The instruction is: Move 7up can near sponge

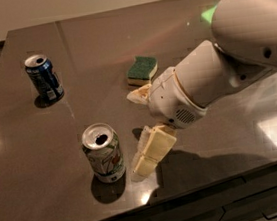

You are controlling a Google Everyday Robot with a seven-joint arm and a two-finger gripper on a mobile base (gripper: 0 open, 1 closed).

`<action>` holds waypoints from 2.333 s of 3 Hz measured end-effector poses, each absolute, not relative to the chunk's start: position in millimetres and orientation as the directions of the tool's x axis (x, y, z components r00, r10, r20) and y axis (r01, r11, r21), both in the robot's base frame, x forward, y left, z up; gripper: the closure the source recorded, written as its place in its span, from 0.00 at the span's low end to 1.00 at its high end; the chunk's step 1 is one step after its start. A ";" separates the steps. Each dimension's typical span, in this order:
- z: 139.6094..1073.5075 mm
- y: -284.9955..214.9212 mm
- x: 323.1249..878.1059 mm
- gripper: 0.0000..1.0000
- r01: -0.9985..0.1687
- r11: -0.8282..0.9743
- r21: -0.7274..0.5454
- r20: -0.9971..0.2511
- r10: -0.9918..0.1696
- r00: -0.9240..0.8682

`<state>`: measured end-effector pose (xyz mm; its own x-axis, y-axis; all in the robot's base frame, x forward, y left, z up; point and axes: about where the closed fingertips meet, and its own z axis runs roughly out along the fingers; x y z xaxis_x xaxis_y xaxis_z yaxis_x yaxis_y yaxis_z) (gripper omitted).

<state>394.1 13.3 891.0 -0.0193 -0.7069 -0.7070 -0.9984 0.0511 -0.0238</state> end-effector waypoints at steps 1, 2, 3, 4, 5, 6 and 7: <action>889.2 25.1 390.3 0.00 -0.999 0.039 -0.022 -0.729 -0.684 -0.010; 889.6 38.9 384.4 0.00 -1.000 0.016 -0.022 -0.748 -0.663 0.006; 890.7 55.0 378.1 0.00 -1.000 -0.010 -0.027 -0.765 -0.643 0.027; 891.7 71.4 372.3 0.00 -0.999 -0.038 -0.032 -0.778 -0.626 0.048; 890.0 80.8 370.2 0.16 -0.998 -0.051 -0.031 -0.779 -0.625 0.056; 890.3 82.6 373.2 0.40 -0.998 -0.052 -0.034 -0.776 -0.628 0.059; 897.4 80.2 381.8 0.64 -0.998 -0.036 -0.050 -0.774 -0.630 0.062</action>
Offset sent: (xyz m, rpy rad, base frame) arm -0.0144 0.0410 -0.0048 0.1021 0.0100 0.0633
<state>381.8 80.2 897.4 0.0616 -0.6304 -0.7738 -0.9981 -0.0358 -0.0502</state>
